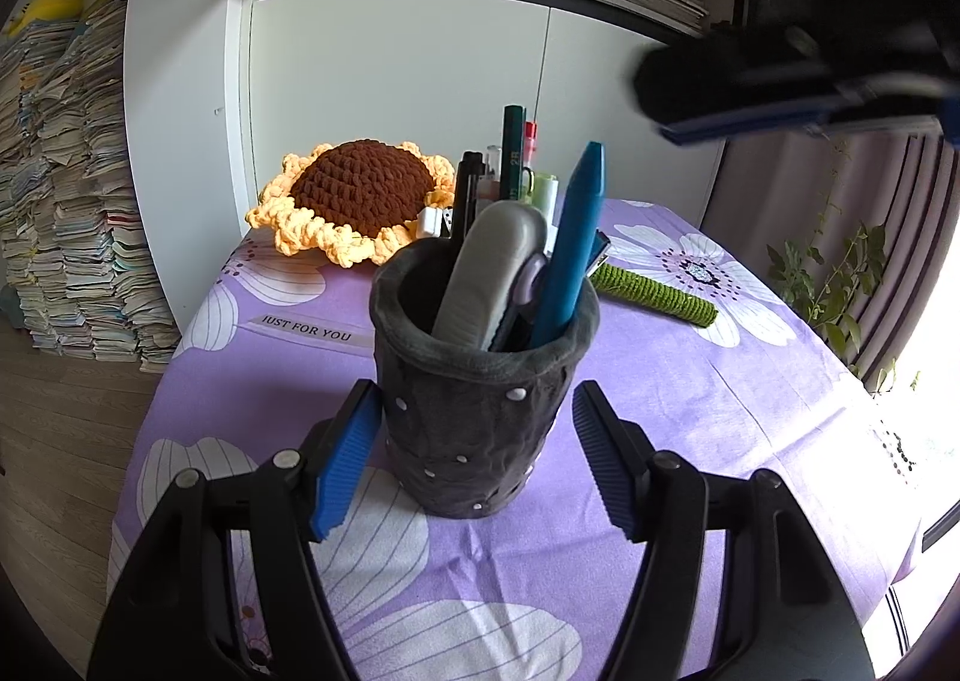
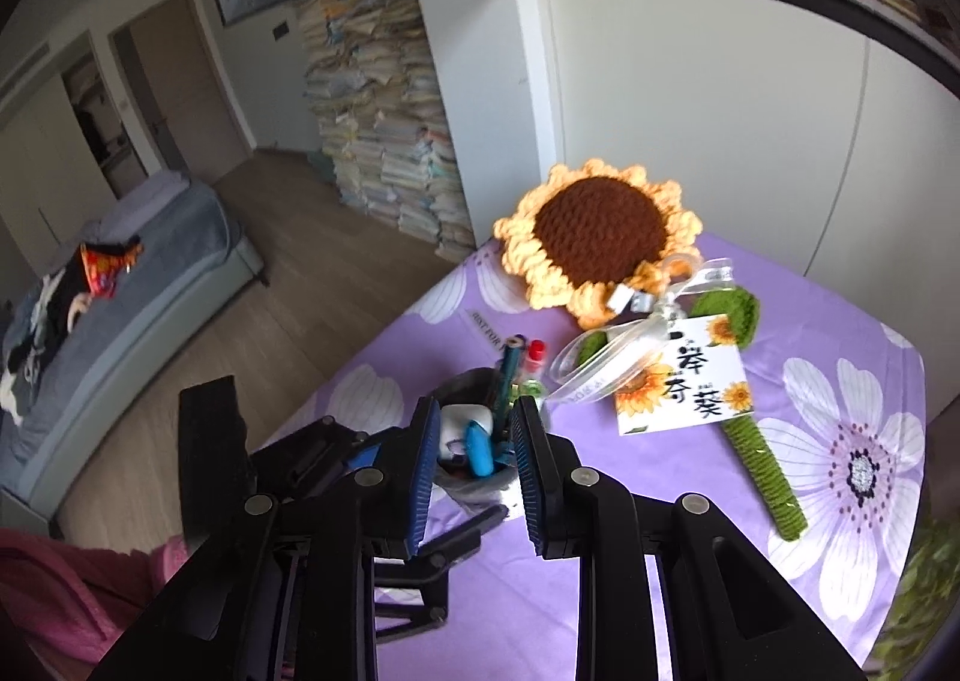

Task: Organize stationery
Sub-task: 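Lower the grey cup onto the table with the left tool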

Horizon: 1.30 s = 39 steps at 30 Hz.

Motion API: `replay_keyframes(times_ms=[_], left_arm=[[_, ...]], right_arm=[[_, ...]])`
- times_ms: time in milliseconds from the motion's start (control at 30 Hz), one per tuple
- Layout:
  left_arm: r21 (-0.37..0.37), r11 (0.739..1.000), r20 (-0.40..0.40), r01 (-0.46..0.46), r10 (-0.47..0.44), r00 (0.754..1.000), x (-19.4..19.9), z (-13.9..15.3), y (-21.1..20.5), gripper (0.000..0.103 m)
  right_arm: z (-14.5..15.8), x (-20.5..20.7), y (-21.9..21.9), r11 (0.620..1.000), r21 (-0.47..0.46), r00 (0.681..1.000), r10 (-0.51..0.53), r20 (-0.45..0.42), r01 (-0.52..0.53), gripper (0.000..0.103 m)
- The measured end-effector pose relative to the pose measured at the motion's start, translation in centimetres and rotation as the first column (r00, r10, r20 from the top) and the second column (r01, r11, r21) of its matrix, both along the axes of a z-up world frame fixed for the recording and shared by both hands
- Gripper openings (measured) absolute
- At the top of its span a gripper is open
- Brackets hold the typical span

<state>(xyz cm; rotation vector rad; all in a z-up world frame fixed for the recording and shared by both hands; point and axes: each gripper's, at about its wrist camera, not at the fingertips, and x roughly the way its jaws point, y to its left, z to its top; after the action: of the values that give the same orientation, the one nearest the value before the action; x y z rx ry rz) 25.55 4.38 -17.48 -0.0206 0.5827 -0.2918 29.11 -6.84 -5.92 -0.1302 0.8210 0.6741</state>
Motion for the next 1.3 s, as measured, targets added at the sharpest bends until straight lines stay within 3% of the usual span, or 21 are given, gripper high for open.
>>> replay_keyframes(times_ms=[100,267,367,500,967,1100,1300], left_arm=[[-0.001,1.0,0.001,0.004,-0.004,1.0,0.0,0.0,0.0,0.068],[-0.002,1.0,0.016,0.017,-0.017,1.0,-0.2,0.1,-0.2,0.077],[-0.005,1.0,0.018,0.014,-0.014,1.0,-0.1,0.2,-0.2,0.078],[0.022,0.998,0.048,-0.058,0.057,0.997,0.2,0.4,-0.2,0.079],[0.111,0.989,0.083,-0.093,0.084,0.993,0.6,2.2,-2.2,0.077],[0.152,0.981,0.089,-0.124,0.112,0.99,0.9,2.3,-2.8,0.069],[0.149,0.979,0.085,-0.138,0.126,0.988,0.8,2.3,-2.8,0.068]], right_arm=[[-1.0,-1.2,-2.4,0.998,-0.003,0.998,-0.059,0.038,0.06,0.029],[-5.0,-3.4,-6.1,0.964,-0.115,0.968,-0.227,0.105,0.238,0.033],[-6.6,-4.5,-8.5,0.958,-0.042,0.959,-0.281,0.04,0.283,0.033],[-7.6,-5.3,-11.0,0.94,0.048,0.941,-0.337,-0.02,0.338,0.033],[-9.0,-8.0,-16.5,0.892,0.174,0.908,-0.413,-0.068,0.418,0.034],[-9.7,-8.0,-18.1,0.875,0.212,0.9,-0.426,-0.09,0.435,0.034],[-10.6,-8.2,-20.4,0.853,0.256,0.891,-0.44,-0.112,0.454,0.034]])
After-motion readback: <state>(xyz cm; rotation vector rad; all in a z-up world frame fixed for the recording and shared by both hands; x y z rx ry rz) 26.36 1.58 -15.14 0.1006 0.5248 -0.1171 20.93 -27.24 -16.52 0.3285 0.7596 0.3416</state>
